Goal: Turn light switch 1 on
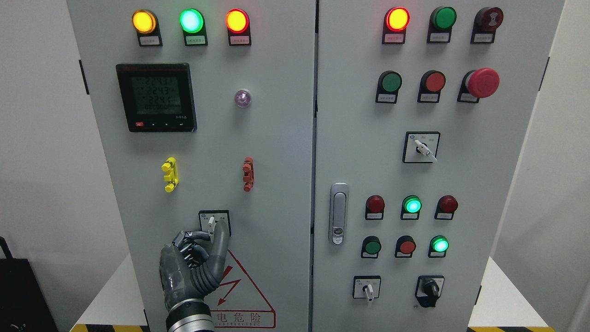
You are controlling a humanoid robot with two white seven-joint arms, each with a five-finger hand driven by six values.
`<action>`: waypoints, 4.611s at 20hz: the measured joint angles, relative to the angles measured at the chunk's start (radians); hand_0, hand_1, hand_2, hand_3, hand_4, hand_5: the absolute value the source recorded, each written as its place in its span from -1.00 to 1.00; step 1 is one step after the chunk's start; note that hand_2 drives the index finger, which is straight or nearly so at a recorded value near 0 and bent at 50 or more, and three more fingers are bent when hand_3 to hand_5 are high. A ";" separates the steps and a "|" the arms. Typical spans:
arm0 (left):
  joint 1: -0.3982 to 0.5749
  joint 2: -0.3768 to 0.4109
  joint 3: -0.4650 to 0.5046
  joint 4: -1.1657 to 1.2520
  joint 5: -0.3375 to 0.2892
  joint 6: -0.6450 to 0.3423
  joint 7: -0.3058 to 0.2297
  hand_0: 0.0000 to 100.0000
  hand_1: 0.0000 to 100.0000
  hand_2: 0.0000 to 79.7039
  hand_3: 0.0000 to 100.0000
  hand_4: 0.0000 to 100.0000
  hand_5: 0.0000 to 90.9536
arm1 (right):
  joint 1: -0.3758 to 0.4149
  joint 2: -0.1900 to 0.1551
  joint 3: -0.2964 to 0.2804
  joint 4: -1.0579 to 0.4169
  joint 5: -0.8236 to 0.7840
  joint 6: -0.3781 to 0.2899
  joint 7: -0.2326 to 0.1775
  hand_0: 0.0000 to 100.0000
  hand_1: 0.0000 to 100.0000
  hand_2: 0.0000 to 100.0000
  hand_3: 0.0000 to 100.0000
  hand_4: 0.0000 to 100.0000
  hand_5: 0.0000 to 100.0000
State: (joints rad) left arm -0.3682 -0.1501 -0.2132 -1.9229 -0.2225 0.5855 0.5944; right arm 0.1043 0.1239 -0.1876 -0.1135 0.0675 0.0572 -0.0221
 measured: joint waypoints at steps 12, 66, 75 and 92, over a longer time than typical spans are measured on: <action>-0.006 0.000 0.000 0.006 -0.004 0.000 0.000 -0.69 -0.06 0.49 0.96 0.96 0.90 | 0.000 0.000 0.000 0.000 0.000 0.000 0.000 -1.00 -1.00 -1.00 -1.00 -1.00 -1.00; -0.016 0.000 -0.011 0.024 0.001 -0.010 -0.014 -0.39 -0.23 0.53 1.00 0.98 0.91 | 0.000 0.000 0.000 0.000 0.000 0.000 -0.001 -1.00 -1.00 -1.00 -1.00 -1.00 -1.00; -0.016 0.000 -0.010 0.025 0.001 -0.003 -0.013 -0.34 -0.32 0.55 1.00 0.98 0.91 | 0.000 0.000 0.000 0.000 0.000 0.000 -0.002 -1.00 -1.00 -1.00 -1.00 -1.00 -1.00; -0.025 0.000 -0.009 0.026 0.011 -0.007 -0.009 -0.23 -0.45 0.57 1.00 0.99 0.91 | 0.000 0.000 0.000 0.000 0.000 0.000 -0.001 -1.00 -1.00 -1.00 -1.00 -1.00 -1.00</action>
State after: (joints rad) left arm -0.3933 -0.1503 -0.2217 -1.8973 -0.2110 0.5789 0.5850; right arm 0.1043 0.1241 -0.1877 -0.1135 0.0675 0.0572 -0.0231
